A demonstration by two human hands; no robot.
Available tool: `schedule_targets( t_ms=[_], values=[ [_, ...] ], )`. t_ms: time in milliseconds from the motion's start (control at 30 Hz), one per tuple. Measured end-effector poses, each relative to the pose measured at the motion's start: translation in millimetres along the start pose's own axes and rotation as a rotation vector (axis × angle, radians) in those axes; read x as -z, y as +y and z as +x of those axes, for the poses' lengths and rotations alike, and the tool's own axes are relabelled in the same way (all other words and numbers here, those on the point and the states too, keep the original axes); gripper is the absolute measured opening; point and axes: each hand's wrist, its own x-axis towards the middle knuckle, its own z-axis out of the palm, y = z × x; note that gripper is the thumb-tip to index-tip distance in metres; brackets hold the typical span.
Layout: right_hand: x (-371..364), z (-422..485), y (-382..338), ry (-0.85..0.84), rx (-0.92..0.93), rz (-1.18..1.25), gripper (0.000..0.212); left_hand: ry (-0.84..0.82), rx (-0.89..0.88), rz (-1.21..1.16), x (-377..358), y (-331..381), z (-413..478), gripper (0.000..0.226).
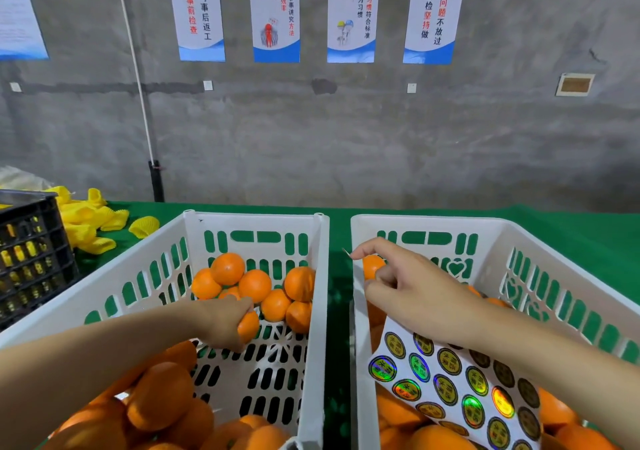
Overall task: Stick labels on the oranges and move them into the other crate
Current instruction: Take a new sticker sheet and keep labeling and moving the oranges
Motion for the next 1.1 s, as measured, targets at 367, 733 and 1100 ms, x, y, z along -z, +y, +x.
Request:
schedule_targets(
  t_ms=[367, 733, 1100],
  values=[
    [2, -1, -5, -0.009, 0.011, 0.008, 0.040, -0.059, -0.014, 0.084, -10, 14, 3, 0.062],
    [2, 0, -2, 0.067, -0.007, 0.081, 0.019, 0.723, 0.032, -0.153, 52, 22, -31, 0.063],
    [16, 3, -16, 0.092, 0.055, 0.481, 0.012, 1.130, -0.440, -0.159, 65, 79, -74, 0.075]
  ],
)
